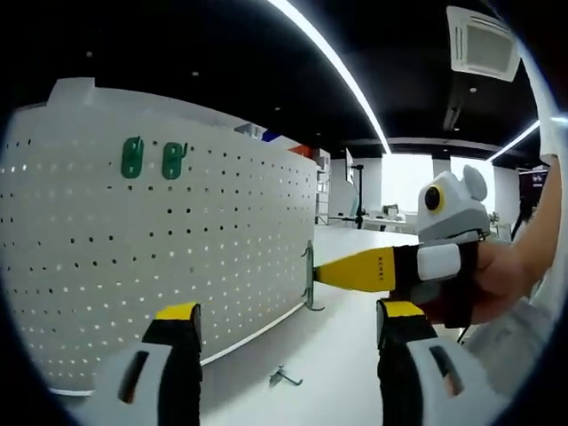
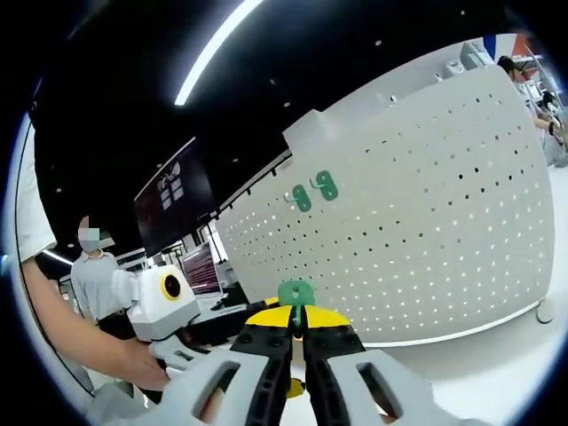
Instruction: Insert the hook assembly into the mounting plate slot until the hook locks in place.
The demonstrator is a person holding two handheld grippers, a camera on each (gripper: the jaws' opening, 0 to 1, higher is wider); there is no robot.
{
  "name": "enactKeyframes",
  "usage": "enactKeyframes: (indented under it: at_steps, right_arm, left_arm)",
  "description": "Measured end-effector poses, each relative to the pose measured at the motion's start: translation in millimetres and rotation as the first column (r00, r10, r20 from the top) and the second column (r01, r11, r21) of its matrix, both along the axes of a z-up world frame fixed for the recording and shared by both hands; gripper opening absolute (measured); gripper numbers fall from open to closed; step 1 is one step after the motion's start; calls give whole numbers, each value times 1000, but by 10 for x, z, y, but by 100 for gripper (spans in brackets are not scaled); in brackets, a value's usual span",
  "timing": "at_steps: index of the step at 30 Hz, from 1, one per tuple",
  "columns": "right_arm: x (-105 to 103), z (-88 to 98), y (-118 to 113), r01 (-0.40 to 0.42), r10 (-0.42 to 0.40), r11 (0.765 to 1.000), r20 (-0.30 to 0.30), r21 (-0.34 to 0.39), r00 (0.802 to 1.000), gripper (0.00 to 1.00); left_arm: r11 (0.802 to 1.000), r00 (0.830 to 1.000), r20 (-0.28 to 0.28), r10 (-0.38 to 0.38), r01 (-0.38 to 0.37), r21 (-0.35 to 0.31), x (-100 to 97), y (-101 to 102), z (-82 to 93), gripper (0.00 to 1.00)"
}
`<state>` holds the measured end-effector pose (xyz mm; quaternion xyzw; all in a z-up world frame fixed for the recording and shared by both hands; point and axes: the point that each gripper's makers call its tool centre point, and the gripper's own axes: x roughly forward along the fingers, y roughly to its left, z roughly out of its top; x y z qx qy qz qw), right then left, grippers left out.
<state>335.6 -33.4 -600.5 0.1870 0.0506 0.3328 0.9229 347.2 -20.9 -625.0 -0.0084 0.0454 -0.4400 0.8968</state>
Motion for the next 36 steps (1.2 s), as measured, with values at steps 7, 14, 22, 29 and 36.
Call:
enactKeyframes:
  at_steps: [7, 14, 22, 29, 36]
  right_arm:
    - [11, 14, -10, 3, -3, 1000, 3, 0, 1000, 1]
    - [41, 104, -76, 19, -15, 996, 48, -85, 999, 1]
    - [143, 166, -187, 51, -38, 983, 75, -176, 996, 1]
    - [218, 282, -263, 71, -51, 979, 105, -191, 993, 1]
    - [316, 366, -341, 105, -83, 975, 121, -194, 989, 1]
  left_arm:
    - [1000, 1000, 4, 9, -9, 1, 8, 20, 1, 88]
    - [1000, 1000, 10, 19, -19, -4, -25, 117, 17, 86]
    - [999, 999, 5, 32, -32, 5, -113, 326, -38, 86]
    - [999, 998, -16, 53, -52, 4, -239, 497, -120, 84]
    - [998, 997, -26, 66, -66, 5, -373, 633, -165, 84]
